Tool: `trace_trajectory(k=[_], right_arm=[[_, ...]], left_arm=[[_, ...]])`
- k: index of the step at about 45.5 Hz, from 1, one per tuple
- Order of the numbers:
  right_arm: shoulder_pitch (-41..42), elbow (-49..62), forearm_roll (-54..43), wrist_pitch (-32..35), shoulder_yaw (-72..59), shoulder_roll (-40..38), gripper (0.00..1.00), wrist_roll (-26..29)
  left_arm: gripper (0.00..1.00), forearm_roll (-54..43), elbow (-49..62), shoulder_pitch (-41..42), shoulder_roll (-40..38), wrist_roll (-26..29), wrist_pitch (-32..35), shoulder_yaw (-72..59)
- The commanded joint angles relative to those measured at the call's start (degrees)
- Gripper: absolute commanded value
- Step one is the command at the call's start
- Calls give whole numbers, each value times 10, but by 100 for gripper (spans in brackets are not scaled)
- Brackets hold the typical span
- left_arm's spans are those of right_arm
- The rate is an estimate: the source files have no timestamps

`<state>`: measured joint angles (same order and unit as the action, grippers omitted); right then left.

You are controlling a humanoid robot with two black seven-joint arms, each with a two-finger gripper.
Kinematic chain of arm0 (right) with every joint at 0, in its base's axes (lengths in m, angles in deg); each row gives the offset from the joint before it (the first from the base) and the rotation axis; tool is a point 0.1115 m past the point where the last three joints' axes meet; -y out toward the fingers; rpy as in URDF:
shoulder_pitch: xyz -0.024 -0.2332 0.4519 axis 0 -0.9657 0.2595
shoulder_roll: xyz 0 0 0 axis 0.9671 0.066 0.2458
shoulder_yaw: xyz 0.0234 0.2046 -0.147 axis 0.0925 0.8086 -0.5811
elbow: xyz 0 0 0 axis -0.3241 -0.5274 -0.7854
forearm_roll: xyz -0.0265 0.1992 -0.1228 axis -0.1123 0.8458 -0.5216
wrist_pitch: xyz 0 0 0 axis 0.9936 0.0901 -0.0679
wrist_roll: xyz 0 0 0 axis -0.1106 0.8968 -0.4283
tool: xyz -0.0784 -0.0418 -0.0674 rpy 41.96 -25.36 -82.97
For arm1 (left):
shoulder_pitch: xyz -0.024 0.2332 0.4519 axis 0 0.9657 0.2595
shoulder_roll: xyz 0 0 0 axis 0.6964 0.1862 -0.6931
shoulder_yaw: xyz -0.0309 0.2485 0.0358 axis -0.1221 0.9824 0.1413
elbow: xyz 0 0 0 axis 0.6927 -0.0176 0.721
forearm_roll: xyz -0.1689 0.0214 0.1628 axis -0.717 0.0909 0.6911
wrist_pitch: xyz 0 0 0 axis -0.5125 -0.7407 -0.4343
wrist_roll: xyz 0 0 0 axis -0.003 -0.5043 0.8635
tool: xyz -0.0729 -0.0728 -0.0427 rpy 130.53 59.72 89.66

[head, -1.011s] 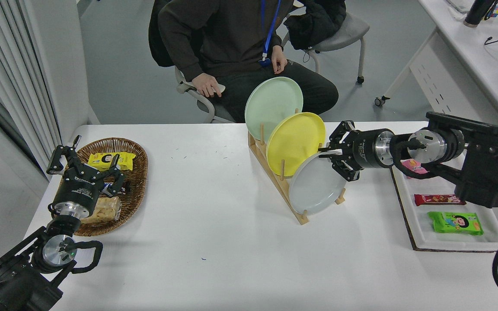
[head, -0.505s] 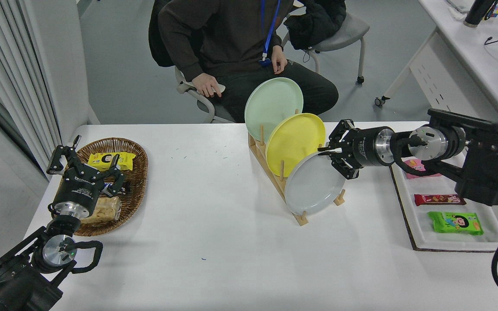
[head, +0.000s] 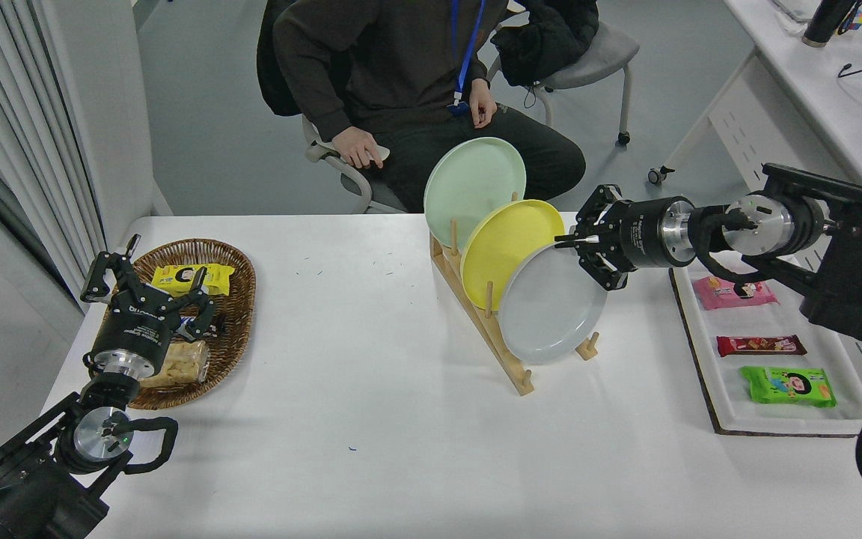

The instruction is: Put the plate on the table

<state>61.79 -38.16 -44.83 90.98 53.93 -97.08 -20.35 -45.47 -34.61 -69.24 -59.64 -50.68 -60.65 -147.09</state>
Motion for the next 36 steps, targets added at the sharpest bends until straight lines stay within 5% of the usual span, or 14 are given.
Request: trace_trajectory(k=[1,36], right_arm=[[33,-1,-5,7,28,-20,0,16],[89,-44,86,-30,28,-21,0,107]], left_arm=[[98,0,0,0,0,-1,0,0],[98,0,0,0,0,0,0,0]])
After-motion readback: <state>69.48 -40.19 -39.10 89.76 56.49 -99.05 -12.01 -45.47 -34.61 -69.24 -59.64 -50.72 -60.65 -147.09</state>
